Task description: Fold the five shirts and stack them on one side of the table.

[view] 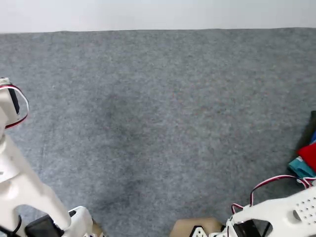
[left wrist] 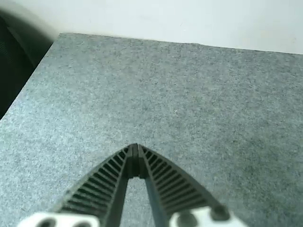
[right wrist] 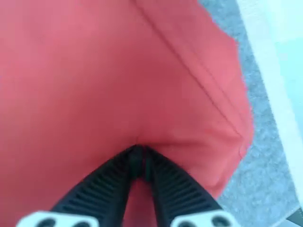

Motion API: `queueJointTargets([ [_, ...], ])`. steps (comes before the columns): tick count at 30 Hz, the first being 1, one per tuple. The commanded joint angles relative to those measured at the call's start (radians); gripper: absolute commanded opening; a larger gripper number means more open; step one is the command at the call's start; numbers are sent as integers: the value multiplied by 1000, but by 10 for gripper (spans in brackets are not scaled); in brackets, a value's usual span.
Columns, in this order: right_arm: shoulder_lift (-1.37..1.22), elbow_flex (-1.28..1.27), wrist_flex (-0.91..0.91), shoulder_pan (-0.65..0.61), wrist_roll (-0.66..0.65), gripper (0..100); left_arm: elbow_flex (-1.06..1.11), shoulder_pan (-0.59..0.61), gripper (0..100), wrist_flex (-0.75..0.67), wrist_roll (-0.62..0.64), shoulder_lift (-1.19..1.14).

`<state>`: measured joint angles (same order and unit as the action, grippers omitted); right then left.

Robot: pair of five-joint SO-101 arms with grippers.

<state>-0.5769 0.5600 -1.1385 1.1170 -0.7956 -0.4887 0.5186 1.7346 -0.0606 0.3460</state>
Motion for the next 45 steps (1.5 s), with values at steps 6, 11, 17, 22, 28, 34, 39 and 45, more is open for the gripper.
queueJointTargets([
  [6, 229, 95, -240, 7, -14, 9, -2, 0, 4, 18, -6, 15],
  [11, 303, 95, -443, 8, -20, 9, -2, 0, 4, 18, -6, 15],
  [17, 297, 92, -503, 85, -49, 10, -2, 0, 4, 18, -6, 15],
  [22, 150, 92, -499, 171, -172, 10, -2, 0, 4, 18, -6, 15],
  [28, 24, 98, -440, 191, -184, 9, -1, 0, 4, 18, -6, 14],
  [34, 137, 157, -469, 176, -178, 9, -1, 0, 4, 18, -8, 14],
  [39, 251, 190, -455, 97, -176, 9, -1, 0, 4, 18, -32, 14],
  [45, 191, 186, -294, -10, -157, 11, -1, 0, 4, 18, -32, 15],
])
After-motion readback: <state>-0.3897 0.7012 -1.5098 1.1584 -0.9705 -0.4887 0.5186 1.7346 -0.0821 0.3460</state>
